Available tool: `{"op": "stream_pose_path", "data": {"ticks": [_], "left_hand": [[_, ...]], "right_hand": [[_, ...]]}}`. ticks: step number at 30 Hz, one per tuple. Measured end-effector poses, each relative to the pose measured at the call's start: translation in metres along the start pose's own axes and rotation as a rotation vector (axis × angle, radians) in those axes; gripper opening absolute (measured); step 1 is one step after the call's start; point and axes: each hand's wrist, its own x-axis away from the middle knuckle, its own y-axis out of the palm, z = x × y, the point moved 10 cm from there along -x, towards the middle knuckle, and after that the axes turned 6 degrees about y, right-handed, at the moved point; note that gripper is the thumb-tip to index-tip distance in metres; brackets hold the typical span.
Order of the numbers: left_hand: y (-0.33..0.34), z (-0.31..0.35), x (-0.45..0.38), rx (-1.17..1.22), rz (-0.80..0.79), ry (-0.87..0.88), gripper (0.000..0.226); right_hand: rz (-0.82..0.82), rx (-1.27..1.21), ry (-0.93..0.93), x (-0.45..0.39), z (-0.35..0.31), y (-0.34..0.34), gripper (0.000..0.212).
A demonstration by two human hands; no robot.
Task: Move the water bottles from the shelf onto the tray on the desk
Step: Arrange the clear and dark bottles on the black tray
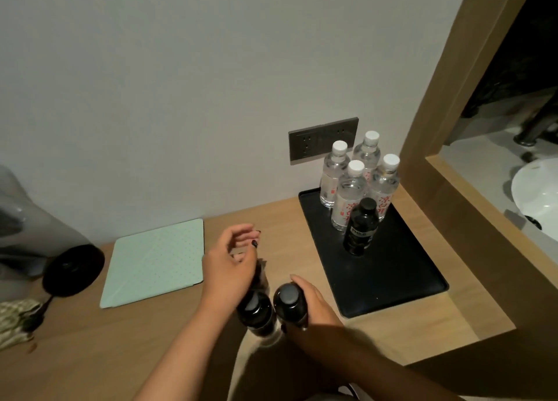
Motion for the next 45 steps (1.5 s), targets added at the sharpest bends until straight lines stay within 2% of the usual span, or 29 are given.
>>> {"op": "stream_pose_path", "data": {"ticks": [2,8,11,16,19,22,25,30,34,40,45], "left_hand": [[-0.014,-0.016,-0.011,-0.063,-0.034,-0.040,0.035],[0.005,-0.070,-0.012,-0.214,-0.407,-0.200,0.045],[0.017,-0.083,-0.011,-0.269,-0.507,-0.218,0.052],[0.029,-0.100,-0.011,-0.291,-0.601,-0.253,0.060],[0.023,-0.106,-0.014,-0.293,-0.537,-0.270,0.058],[0.006,-0.115,-0.016,-0.280,-0.393,-0.352,0.054],[-0.007,-0.111,-0.022,-0.278,-0.273,-0.386,0.064],[-0.007,-0.061,-0.038,-0.228,-0.145,-0.306,0.049],[0.020,-0.020,-0.034,-0.166,-0.131,-0.264,0.047],[0.084,-0.002,-0.007,-0.102,-0.167,-0.307,0.046],[0.116,-0.005,0.017,-0.095,-0.143,-0.370,0.046]], "right_hand": [[0.027,-0.020,0.009,-0.003,-0.001,0.000,0.082],[0.190,-0.188,0.126,-0.005,0.008,-0.025,0.063],[0.290,-0.248,0.143,0.001,0.014,-0.045,0.061],[0.323,-0.471,0.164,0.017,0.021,-0.071,0.052],[0.364,-0.578,0.173,0.027,0.028,-0.087,0.042],[0.412,-0.674,0.217,0.032,0.045,-0.107,0.035],[0.448,-0.722,0.259,0.035,0.062,-0.132,0.031],[0.562,-0.658,0.288,0.033,0.076,-0.196,0.037],[0.625,-0.529,0.311,0.018,0.086,-0.239,0.038],[0.503,-0.416,0.297,-0.027,0.080,-0.265,0.051],[0.384,-0.281,0.207,-0.060,0.063,-0.264,0.059]]}}
